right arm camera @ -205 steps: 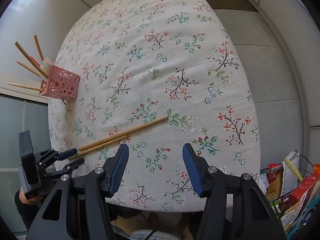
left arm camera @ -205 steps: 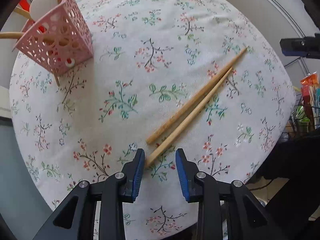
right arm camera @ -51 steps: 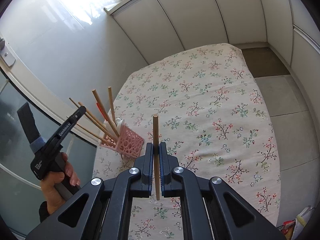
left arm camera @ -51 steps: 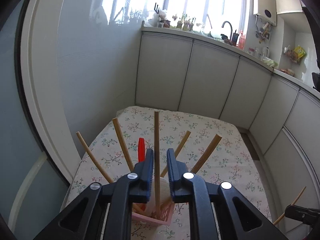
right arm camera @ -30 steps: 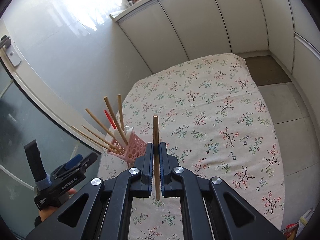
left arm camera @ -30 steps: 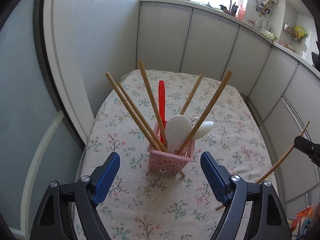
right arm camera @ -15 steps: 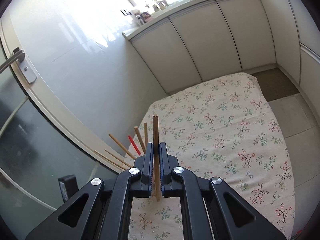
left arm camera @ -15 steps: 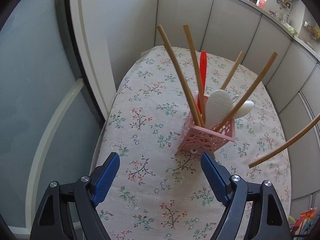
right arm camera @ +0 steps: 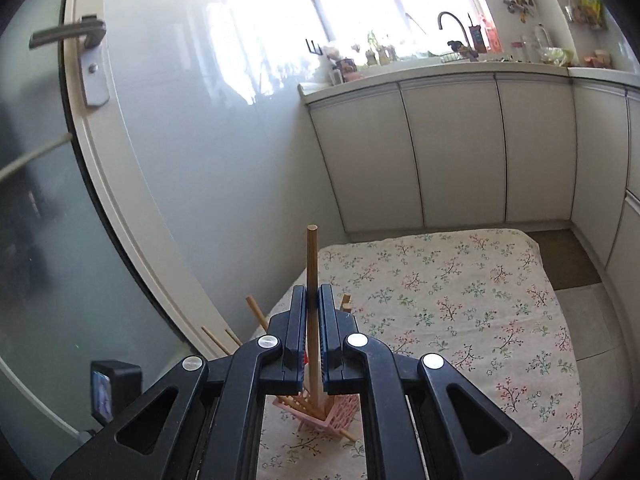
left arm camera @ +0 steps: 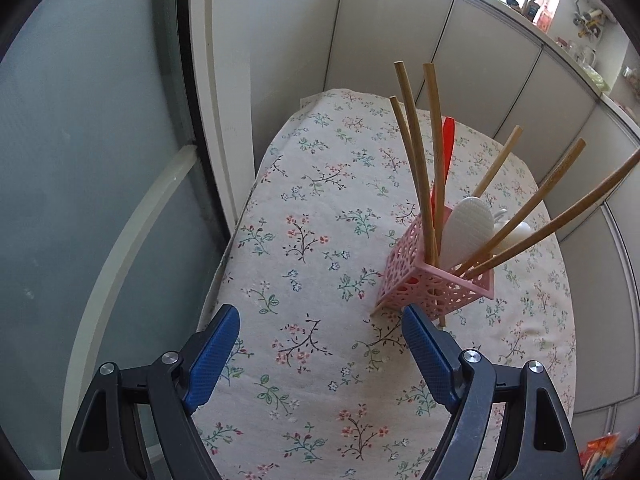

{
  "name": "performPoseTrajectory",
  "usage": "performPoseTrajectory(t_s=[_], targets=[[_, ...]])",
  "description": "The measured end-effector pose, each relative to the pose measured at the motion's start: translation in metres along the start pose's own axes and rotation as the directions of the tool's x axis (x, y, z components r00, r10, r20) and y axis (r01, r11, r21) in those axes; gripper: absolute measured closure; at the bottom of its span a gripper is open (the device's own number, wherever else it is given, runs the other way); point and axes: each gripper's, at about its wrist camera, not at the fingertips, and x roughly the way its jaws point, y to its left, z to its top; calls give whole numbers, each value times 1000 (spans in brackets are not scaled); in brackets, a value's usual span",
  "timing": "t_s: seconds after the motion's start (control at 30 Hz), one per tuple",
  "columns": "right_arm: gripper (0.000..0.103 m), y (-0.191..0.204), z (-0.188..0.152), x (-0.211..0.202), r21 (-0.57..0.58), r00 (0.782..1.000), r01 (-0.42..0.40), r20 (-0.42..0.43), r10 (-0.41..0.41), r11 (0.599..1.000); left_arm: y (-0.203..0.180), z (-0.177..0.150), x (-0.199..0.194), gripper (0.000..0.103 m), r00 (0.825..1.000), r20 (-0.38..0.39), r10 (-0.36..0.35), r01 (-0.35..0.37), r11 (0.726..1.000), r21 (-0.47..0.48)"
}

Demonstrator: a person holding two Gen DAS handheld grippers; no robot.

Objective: Organize utensils

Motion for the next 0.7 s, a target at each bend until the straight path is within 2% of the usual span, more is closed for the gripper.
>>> performPoseTrajectory(t_s=[0.1, 0.2, 0.27, 0.37, 0.43, 0.5, 0.63, 0.7], targets=[[97, 7, -11, 21, -55, 999, 43, -32, -44, 998, -1, 0, 0, 19, 1000, 0, -8, 8, 1000, 6], [97, 9, -19, 37, -72, 996, 42, -70, -47, 997, -1, 1, -2, 19, 1000, 12, -15, 15, 1000, 7], [97, 8, -22, 44, -61, 995, 22, -91, -28, 998, -4, 2, -3, 19, 999, 20, -25, 25, 1000, 15], [94, -6, -21, 44, 18, 991, -25, -128, 28, 1000, -12, 2, -6, 19, 999, 33, -33, 32, 999, 37], [83, -19, -17, 35, 80, 991, -39, -127, 49, 996, -16, 2, -8, 18, 999, 40, -31, 29, 998, 50], [63, -31, -13, 20, 133, 991, -42, -117, 58, 990, -20, 2, -10, 18, 998, 47, -30, 27, 998, 56], [57, -53, -15, -15, 169, 993, -8, -112, 27, 986, -30, 0, -19, 17, 998, 61, -36, 32, 998, 61], [48, -65, -20, -31, 178, 992, 27, -122, -5, 984, -40, -3, -27, 13, 997, 68, -46, 41, 996, 75]])
